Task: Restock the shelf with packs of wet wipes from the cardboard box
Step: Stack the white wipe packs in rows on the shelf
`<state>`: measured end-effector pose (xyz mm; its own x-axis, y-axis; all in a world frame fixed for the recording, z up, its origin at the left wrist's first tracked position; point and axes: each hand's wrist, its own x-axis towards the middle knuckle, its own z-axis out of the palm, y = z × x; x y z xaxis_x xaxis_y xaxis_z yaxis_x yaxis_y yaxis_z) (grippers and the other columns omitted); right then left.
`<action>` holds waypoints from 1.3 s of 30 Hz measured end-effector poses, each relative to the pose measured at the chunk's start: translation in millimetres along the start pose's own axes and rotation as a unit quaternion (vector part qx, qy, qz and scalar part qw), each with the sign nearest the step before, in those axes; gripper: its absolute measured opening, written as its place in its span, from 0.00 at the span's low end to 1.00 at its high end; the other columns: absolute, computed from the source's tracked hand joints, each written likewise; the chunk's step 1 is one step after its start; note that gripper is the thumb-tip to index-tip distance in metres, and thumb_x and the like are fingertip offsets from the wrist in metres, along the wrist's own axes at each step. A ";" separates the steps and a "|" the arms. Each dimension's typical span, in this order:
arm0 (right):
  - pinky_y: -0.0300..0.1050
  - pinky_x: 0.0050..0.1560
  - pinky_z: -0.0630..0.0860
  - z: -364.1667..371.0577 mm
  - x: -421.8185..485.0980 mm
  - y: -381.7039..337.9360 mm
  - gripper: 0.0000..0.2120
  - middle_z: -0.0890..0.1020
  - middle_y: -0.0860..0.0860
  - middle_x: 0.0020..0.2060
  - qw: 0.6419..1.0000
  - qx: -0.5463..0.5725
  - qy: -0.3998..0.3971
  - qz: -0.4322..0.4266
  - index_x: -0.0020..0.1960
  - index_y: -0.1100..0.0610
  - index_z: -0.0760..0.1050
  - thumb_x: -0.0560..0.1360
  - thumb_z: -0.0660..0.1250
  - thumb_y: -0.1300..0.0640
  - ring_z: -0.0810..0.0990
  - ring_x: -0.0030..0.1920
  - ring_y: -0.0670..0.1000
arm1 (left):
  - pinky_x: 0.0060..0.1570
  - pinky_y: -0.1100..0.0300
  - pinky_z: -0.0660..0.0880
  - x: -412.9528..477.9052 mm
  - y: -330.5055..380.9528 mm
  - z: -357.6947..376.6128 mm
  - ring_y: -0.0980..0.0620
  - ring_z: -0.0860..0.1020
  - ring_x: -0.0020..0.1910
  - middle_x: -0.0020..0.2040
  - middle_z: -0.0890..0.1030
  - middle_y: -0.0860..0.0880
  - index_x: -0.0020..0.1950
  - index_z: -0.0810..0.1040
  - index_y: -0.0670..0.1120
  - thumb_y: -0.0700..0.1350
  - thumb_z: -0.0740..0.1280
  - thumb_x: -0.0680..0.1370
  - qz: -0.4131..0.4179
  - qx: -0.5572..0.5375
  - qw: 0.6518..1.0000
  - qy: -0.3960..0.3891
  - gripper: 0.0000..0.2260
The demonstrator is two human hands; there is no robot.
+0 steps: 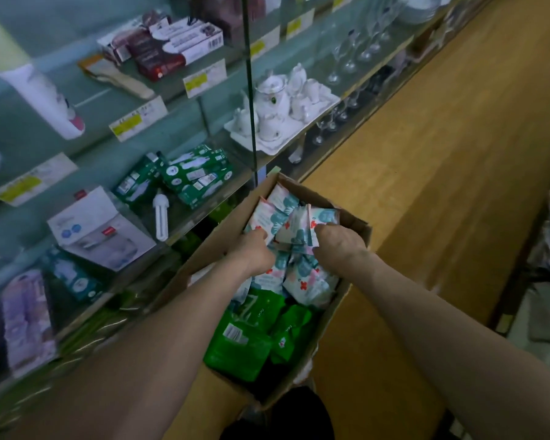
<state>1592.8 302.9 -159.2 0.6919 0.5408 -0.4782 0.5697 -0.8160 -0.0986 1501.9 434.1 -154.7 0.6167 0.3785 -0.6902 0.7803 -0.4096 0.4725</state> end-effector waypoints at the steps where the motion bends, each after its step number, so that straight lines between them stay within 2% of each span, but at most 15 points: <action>1: 0.48 0.51 0.74 1.9 10.1 2.7 0.13 0.76 0.56 0.58 1.000 0.023 -0.004 0.010 0.63 0.58 0.70 0.80 0.60 0.57 0.77 0.57 0.57 | 0.59 0.49 0.75 7.3 1.6 2.4 0.42 0.75 0.59 0.72 0.66 0.43 0.77 0.60 0.46 0.40 0.62 0.79 -0.007 -0.012 1.000 0.000 0.26; 5: 0.45 0.45 0.69 10.8 47.4 7.5 0.15 0.77 0.56 0.57 0.993 0.107 -0.024 0.050 0.62 0.59 0.69 0.79 0.62 0.52 0.77 0.57 0.57 | 0.57 0.53 0.75 35.0 4.3 17.8 0.45 0.74 0.58 0.69 0.70 0.43 0.73 0.65 0.47 0.42 0.64 0.79 -0.026 -0.066 0.997 -0.017 0.22; 7: 0.45 0.45 0.70 18.2 64.8 7.5 0.18 0.77 0.57 0.56 0.986 0.146 -0.035 0.066 0.63 0.59 0.68 0.78 0.63 0.49 0.77 0.56 0.58 | 0.48 0.56 0.73 43.8 4.6 26.4 0.45 0.75 0.51 0.61 0.76 0.42 0.60 0.72 0.49 0.41 0.63 0.79 -0.053 -0.107 0.992 -0.027 0.10; 8: 0.46 0.46 0.71 22.4 72.6 6.8 0.20 0.77 0.57 0.56 0.982 0.171 -0.038 0.074 0.64 0.59 0.68 0.78 0.64 0.48 0.77 0.56 0.59 | 0.46 0.57 0.72 47.5 3.8 31.0 0.45 0.75 0.49 0.57 0.77 0.43 0.58 0.73 0.48 0.41 0.63 0.79 -0.063 -0.128 0.989 -0.027 0.08; 11: 0.48 0.49 0.72 32.3 89.9 5.2 0.23 0.77 0.57 0.55 0.965 0.240 -0.031 0.102 0.67 0.57 0.66 0.76 0.63 0.47 0.77 0.55 0.59 | 0.48 0.56 0.74 58.6 -1.3 42.7 0.45 0.76 0.54 0.56 0.75 0.44 0.71 0.68 0.46 0.41 0.65 0.79 -0.092 -0.174 0.980 -0.036 0.21; 15: 0.46 0.45 0.72 40.0 98.1 10.9 0.17 0.78 0.60 0.55 0.951 0.282 -0.050 0.119 0.64 0.62 0.71 0.78 0.62 0.55 0.77 0.52 0.59 | 0.48 0.54 0.75 65.1 -2.2 52.8 0.47 0.76 0.51 0.50 0.76 0.46 0.68 0.71 0.45 0.43 0.67 0.78 -0.128 -0.280 0.950 -0.051 0.18; 18: 0.49 0.38 0.77 39.0 86.7 24.1 0.09 0.81 0.62 0.47 0.896 0.411 -0.086 0.143 0.52 0.65 0.75 0.78 0.62 0.60 0.80 0.42 0.58 | 0.44 0.54 0.76 67.4 1.3 57.2 0.50 0.76 0.43 0.44 0.76 0.46 0.58 0.73 0.44 0.49 0.67 0.79 -0.193 -0.428 0.880 -0.070 0.12; 21: 0.43 0.32 0.79 34.3 64.2 37.1 0.08 0.81 0.61 0.42 0.835 0.505 -0.155 0.153 0.55 0.65 0.73 0.79 0.62 0.62 0.80 0.34 0.54 | 0.51 0.52 0.75 68.1 2.2 64.5 0.48 0.77 0.45 0.47 0.78 0.43 0.55 0.73 0.43 0.53 0.67 0.78 -0.226 -0.565 0.786 -0.107 0.15; 24: 0.39 0.25 0.75 33.3 48.4 43.8 0.08 0.77 0.59 0.33 0.838 0.500 -0.171 0.133 0.52 0.66 0.73 0.79 0.63 0.60 0.77 0.27 0.50 | 0.52 0.52 0.73 62.7 5.6 73.0 0.46 0.77 0.43 0.45 0.78 0.42 0.63 0.74 0.42 0.42 0.66 0.79 -0.221 -0.660 0.716 -0.057 0.14; 26: 0.45 0.33 0.76 35.2 50.8 47.8 0.14 0.79 0.63 0.39 0.899 0.405 -0.119 0.120 0.51 0.67 0.76 0.80 0.62 0.55 0.78 0.35 0.55 | 0.51 0.49 0.73 61.5 3.0 74.5 0.44 0.78 0.47 0.45 0.78 0.42 0.68 0.71 0.41 0.38 0.63 0.79 -0.216 -0.658 0.721 -0.017 0.16; 27: 0.47 0.37 0.74 35.8 53.8 49.5 0.15 0.79 0.61 0.42 0.932 0.333 -0.081 0.116 0.51 0.64 0.76 0.80 0.61 0.52 0.77 0.40 0.56 | 0.51 0.48 0.73 61.3 0.2 73.4 0.42 0.78 0.51 0.48 0.78 0.41 0.68 0.70 0.40 0.37 0.62 0.80 -0.213 -0.645 0.734 -0.003 0.17; 29: 0.45 0.43 0.72 37.4 61.5 50.3 0.18 0.78 0.55 0.46 0.965 0.233 -0.035 0.117 0.57 0.59 0.74 0.78 0.61 0.45 0.77 0.45 0.56 | 0.49 0.47 0.73 62.6 -7.8 69.3 0.41 0.78 0.54 0.54 0.79 0.41 0.69 0.69 0.39 0.37 0.62 0.80 -0.209 -0.619 0.756 0.020 0.17; 33: 0.49 0.55 0.72 50.2 75.2 41.5 0.32 0.73 0.56 0.60 0.970 0.182 -0.060 0.150 0.69 0.57 0.65 0.73 0.65 0.39 0.75 0.59 0.58 | 0.47 0.52 0.74 66.0 -20.1 60.8 0.44 0.76 0.52 0.60 0.77 0.40 0.70 0.69 0.41 0.39 0.62 0.80 -0.218 -0.574 0.787 0.052 0.17; 36: 0.51 0.62 0.69 56.4 83.4 33.2 0.36 0.69 0.58 0.64 0.960 0.209 -0.034 0.183 0.72 0.58 0.59 0.72 0.70 0.45 0.70 0.65 0.60 | 0.32 0.55 0.75 71.8 -27.1 59.4 0.46 0.79 0.45 0.62 0.78 0.41 0.70 0.69 0.43 0.38 0.65 0.79 -0.204 -0.564 0.796 0.082 0.19; 39: 0.51 0.60 0.70 57.3 85.8 27.0 0.31 0.73 0.58 0.61 0.946 0.258 -0.029 0.196 0.68 0.59 0.64 0.71 0.73 0.53 0.72 0.63 0.60 | 0.28 0.56 0.75 71.7 -31.2 55.3 0.45 0.80 0.47 0.60 0.79 0.41 0.67 0.72 0.42 0.37 0.68 0.77 -0.200 -0.549 0.804 0.115 0.19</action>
<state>1642.2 315.5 -252.9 0.7708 0.1768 -0.6121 -0.0280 -0.9504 -0.3097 1516.0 428.1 -249.2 0.1992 0.4926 -0.8471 0.4645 0.7137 0.5243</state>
